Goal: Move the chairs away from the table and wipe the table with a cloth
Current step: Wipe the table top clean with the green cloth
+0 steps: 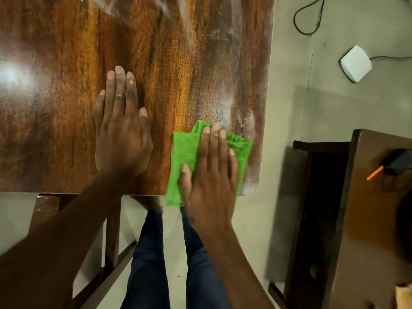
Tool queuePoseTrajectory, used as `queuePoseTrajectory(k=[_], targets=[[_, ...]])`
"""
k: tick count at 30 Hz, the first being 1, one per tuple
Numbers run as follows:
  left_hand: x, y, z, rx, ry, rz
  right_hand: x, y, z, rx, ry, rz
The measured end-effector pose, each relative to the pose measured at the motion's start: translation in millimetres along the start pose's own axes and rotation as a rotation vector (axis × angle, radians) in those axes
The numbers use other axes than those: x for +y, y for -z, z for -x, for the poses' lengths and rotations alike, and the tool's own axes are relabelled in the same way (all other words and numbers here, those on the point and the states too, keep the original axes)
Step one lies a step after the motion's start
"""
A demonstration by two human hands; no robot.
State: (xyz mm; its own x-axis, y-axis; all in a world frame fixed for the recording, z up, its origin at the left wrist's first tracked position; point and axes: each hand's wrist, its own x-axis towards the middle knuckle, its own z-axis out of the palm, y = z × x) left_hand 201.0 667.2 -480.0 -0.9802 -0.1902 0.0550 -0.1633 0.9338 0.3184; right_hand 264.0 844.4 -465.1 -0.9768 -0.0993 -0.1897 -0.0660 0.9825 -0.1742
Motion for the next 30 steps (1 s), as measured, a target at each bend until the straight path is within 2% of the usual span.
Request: queuePoseTrajectory(k=[4, 9, 12, 15, 22, 25, 30], targets=[[-1, 0, 0, -0.005, 0.007, 0.005, 36, 8, -25, 0.072, -0.058, 0.017], [-1, 0, -1, -0.013, 0.017, 0.025, 52, 21, -118, 0.194, -0.033, 0.048], [-1, 0, -1, -0.014, 0.021, 0.029, 52, 27, -156, 0.207, -0.034, 0.047], [-1, 1, -2, -0.023, 0.022, 0.038, 51, 27, -134, 0.162, 0.004, 0.027], [0, 0, -4, -0.047, 0.02, 0.034, 48, 13, -18, -0.019, 0.083, 0.025], [-1, 0, -4, -0.045, 0.027, 0.044, 49, 15, -34, -0.014, 0.105, 0.011], [-2, 0, -4, -0.067, 0.04, 0.04, 39, 29, -122, 0.022, 0.197, -0.011]])
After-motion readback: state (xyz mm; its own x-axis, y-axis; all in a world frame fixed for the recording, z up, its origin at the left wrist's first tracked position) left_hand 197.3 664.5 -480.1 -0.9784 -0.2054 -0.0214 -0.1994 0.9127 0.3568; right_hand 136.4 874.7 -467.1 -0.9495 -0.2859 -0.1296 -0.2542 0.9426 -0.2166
